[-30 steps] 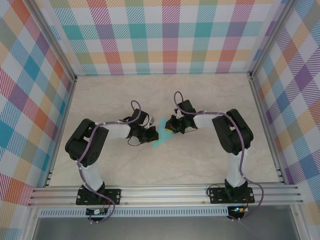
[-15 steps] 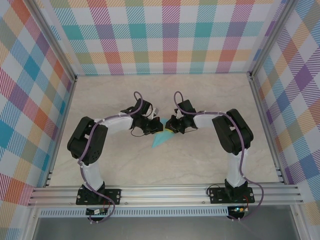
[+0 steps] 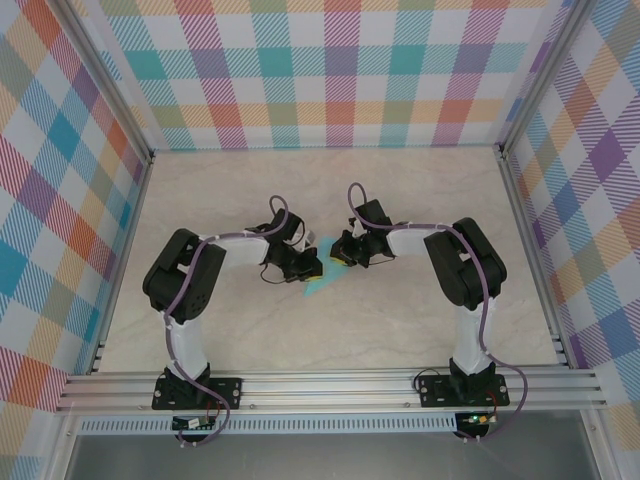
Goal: Fold a paper plane with a square sheet of paper (pick it up from the middle)
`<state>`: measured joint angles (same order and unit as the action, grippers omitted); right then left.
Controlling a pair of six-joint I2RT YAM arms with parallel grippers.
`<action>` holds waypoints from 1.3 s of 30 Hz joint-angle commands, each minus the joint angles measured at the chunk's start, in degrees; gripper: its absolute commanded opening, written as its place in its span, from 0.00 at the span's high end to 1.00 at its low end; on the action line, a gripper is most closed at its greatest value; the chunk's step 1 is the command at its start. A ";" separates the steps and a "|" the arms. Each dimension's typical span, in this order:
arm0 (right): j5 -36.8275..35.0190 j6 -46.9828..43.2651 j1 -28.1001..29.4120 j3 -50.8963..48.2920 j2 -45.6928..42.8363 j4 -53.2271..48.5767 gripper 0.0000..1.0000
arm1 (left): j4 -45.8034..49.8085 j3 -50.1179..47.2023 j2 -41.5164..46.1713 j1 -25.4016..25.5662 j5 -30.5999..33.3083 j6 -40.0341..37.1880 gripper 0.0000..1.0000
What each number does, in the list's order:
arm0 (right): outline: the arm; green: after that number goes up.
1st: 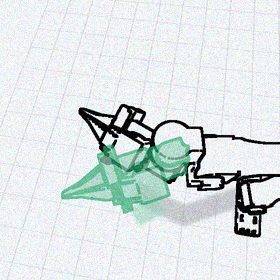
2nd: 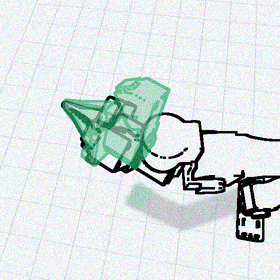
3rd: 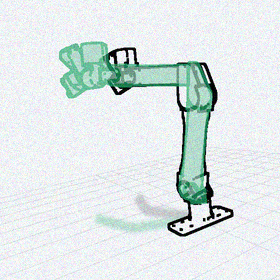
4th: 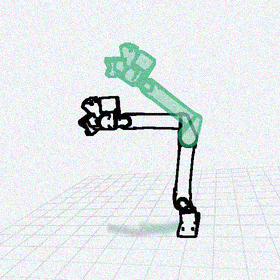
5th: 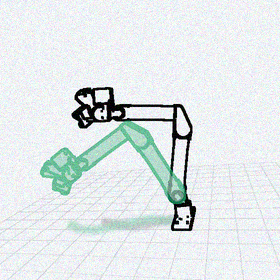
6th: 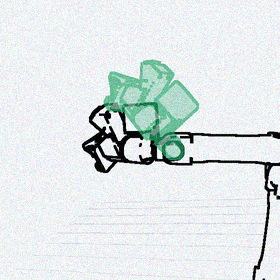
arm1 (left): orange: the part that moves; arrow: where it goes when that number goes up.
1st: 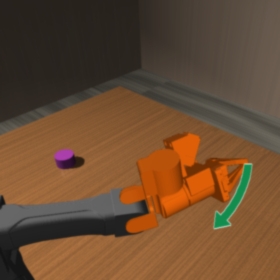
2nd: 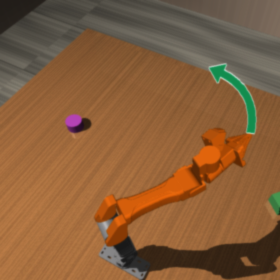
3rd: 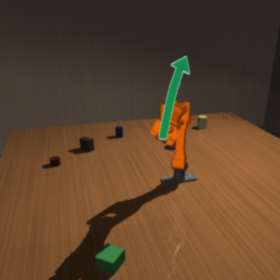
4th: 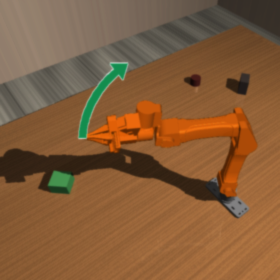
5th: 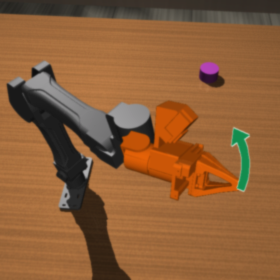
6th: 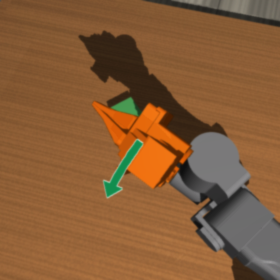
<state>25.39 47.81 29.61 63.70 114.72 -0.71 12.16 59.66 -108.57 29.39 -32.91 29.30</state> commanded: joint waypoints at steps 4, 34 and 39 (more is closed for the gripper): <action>-2.71 0.51 0.01 -0.69 2.35 -2.61 0.90 | 9.30 -6.54 4.58 0.21 2.36 -3.12 0.96; -0.72 0.72 0.04 0.37 0.60 -2.40 0.88 | 1.17 -2.07 6.03 0.53 1.99 -0.10 0.90; 2.01 -1.02 0.17 1.45 -0.96 -2.14 0.86 | 5.29 -1.05 1.37 0.52 6.56 -1.54 0.95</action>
<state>26.15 47.94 29.63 63.99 114.72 -0.91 14.06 57.43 -105.43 29.61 -28.97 28.75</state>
